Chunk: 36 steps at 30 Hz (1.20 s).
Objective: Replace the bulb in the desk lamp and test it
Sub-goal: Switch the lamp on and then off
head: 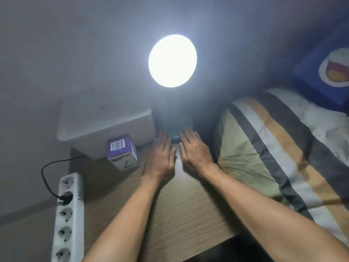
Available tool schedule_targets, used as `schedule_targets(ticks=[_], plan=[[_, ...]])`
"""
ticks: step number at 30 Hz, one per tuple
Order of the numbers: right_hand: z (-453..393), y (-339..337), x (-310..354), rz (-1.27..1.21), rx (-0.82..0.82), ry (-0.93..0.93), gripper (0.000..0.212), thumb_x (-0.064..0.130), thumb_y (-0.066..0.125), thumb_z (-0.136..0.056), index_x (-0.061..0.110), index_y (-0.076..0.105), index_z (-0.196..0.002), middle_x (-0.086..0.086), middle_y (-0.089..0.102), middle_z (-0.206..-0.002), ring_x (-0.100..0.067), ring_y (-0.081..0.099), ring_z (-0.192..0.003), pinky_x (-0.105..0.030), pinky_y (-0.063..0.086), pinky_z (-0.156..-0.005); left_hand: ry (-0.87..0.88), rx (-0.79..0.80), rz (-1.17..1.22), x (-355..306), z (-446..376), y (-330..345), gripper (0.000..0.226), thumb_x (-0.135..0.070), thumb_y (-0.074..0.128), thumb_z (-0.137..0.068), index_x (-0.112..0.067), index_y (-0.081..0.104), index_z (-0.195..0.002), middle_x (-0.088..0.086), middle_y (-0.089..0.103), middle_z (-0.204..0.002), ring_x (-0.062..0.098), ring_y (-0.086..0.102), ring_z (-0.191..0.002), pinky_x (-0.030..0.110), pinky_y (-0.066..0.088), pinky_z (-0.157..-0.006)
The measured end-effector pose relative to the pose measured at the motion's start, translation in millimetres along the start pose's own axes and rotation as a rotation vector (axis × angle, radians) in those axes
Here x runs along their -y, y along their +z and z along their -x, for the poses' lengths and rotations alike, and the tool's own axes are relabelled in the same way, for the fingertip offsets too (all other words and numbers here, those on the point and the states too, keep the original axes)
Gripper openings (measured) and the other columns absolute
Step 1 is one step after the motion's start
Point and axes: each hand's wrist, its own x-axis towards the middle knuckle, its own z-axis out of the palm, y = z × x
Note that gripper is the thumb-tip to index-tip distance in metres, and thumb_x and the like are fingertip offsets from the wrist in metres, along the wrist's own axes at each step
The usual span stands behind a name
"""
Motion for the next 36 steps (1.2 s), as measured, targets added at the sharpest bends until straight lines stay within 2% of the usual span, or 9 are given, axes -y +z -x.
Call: schedule_targets(ticks=[3, 6, 16, 20, 27, 32, 34, 36], plan=[[0, 0, 0, -0.001, 0.010, 0.004, 0.059, 0.029, 0.028, -0.098, 0.005, 0.043, -0.150, -0.015, 0.047, -0.152, -0.032, 0.041, -0.143, -0.045, 0.028, -0.120, -0.003, -0.005, -0.016, 0, 0, 0, 0.067, -0.040, 0.024, -0.106, -0.003, 0.029, -0.162, 0.016, 0.022, -0.170, 0.026, 0.009, -0.161, 0.037, 0.003, -0.131], [0, -1, 0, -0.004, 0.013, 0.007, 0.059, 0.029, 0.029, -0.098, 0.005, 0.042, -0.150, -0.015, 0.047, -0.152, -0.033, 0.041, -0.142, -0.045, 0.028, -0.120, -0.006, -0.002, 0.001, 0, 0, 0, 0.071, -0.044, 0.019, -0.105, -0.004, 0.028, -0.162, 0.014, 0.020, -0.171, 0.024, 0.007, -0.161, 0.039, 0.005, -0.132], [-2, -2, 0, 0.016, 0.011, 0.009, 0.056, 0.028, 0.033, -0.098, 0.007, 0.044, -0.149, -0.015, 0.050, -0.147, -0.032, 0.045, -0.137, -0.047, 0.032, -0.118, 0.007, -0.017, 0.000, -1, -1, -1, 0.068, -0.042, 0.022, -0.105, -0.002, 0.032, -0.160, 0.017, 0.024, -0.169, 0.026, 0.011, -0.160, 0.038, 0.005, -0.131], [-2, -4, 1, 0.045, 0.006, 0.008, 0.052, 0.025, 0.040, -0.100, 0.008, 0.043, -0.149, -0.013, 0.050, -0.146, -0.031, 0.045, -0.135, -0.046, 0.032, -0.117, 0.003, -0.009, 0.000, 0, -1, 0, 0.064, -0.038, 0.026, -0.107, -0.003, 0.029, -0.162, 0.015, 0.020, -0.170, 0.021, 0.004, -0.159, 0.038, 0.004, -0.131], [-5, -6, 3, 0.071, -0.013, 0.002, 0.050, 0.021, 0.048, -0.097, 0.008, 0.047, -0.145, -0.015, 0.055, -0.135, -0.033, 0.051, -0.123, -0.049, 0.038, -0.112, 0.014, -0.006, 0.003, -3, -1, -2, 0.072, -0.045, 0.016, -0.104, -0.003, 0.028, -0.162, 0.016, 0.020, -0.170, 0.021, 0.001, -0.158, 0.036, 0.001, -0.130], [-12, -4, 3, 0.059, -0.005, 0.026, 0.057, 0.028, 0.041, -0.088, 0.002, 0.059, -0.135, -0.022, 0.061, -0.127, -0.038, 0.058, -0.117, -0.052, 0.046, -0.104, 0.021, -0.023, -0.032, -1, 2, -1, 0.064, -0.039, 0.024, -0.108, -0.002, 0.032, -0.160, 0.016, 0.023, -0.170, 0.027, 0.013, -0.160, 0.040, 0.010, -0.130], [-13, -1, 3, 0.023, -0.061, 0.019, 0.058, 0.029, 0.042, -0.085, 0.000, 0.062, -0.131, -0.024, 0.064, -0.124, -0.036, 0.054, -0.116, -0.053, 0.050, -0.097, 0.035, -0.051, -0.012, -1, 3, 0, 0.062, -0.037, 0.026, -0.109, 0.001, 0.036, -0.158, 0.019, 0.029, -0.167, 0.032, 0.020, -0.158, 0.047, 0.019, -0.129], [-10, 0, 3, 0.038, -0.054, 0.015, 0.058, 0.025, 0.045, -0.082, 0.000, 0.061, -0.132, -0.024, 0.064, -0.123, -0.032, 0.047, -0.115, -0.051, 0.052, -0.094, 0.044, -0.064, -0.021, 0, 3, 1, 0.062, -0.036, 0.027, -0.109, 0.002, 0.038, -0.157, 0.021, 0.033, -0.165, 0.034, 0.025, -0.157, 0.048, 0.021, -0.128]])
